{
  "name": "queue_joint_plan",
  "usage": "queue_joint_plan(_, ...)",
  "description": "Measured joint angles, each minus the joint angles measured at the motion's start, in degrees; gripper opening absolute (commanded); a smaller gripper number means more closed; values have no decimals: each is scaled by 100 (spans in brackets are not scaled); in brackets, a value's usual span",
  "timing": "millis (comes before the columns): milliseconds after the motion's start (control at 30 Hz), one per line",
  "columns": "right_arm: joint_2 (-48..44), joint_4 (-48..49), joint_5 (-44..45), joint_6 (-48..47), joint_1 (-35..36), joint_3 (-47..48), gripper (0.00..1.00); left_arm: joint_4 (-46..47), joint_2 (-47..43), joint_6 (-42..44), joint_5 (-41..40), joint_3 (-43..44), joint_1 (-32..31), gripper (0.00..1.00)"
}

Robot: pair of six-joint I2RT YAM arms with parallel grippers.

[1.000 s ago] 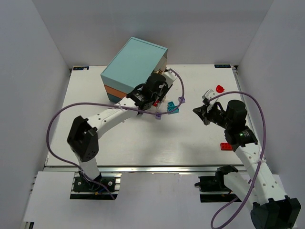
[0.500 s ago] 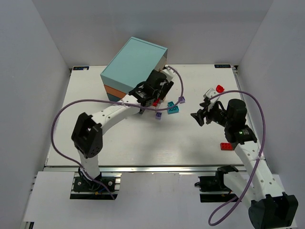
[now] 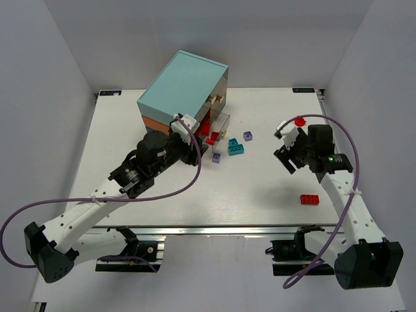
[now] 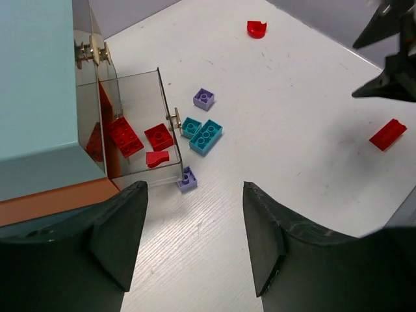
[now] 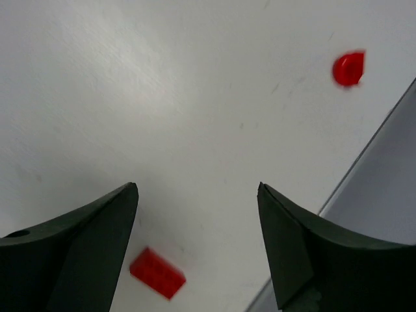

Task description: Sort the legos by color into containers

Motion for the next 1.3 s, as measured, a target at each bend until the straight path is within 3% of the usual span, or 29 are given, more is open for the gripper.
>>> queue_joint_plan(233, 291, -1381, 975, -1478, -221, -496, 87, 2, -188, 7, 166, -2, 0, 72)
queue_joint_plan(467, 328, -1950, 1563, -2444, -229, -839, 86, -24, -238, 9, 214, -11, 0, 74)
queue_joint_plan(1100, 1720, -833, 2096, -3158, -376, -1491, 80, -20, -470, 240, -212, -131, 70, 76)
queue_joint_plan(1300, 1982, -662, 2343, -3224, -407, -1545, 60, -17, -509, 269, -289, -133, 72, 77)
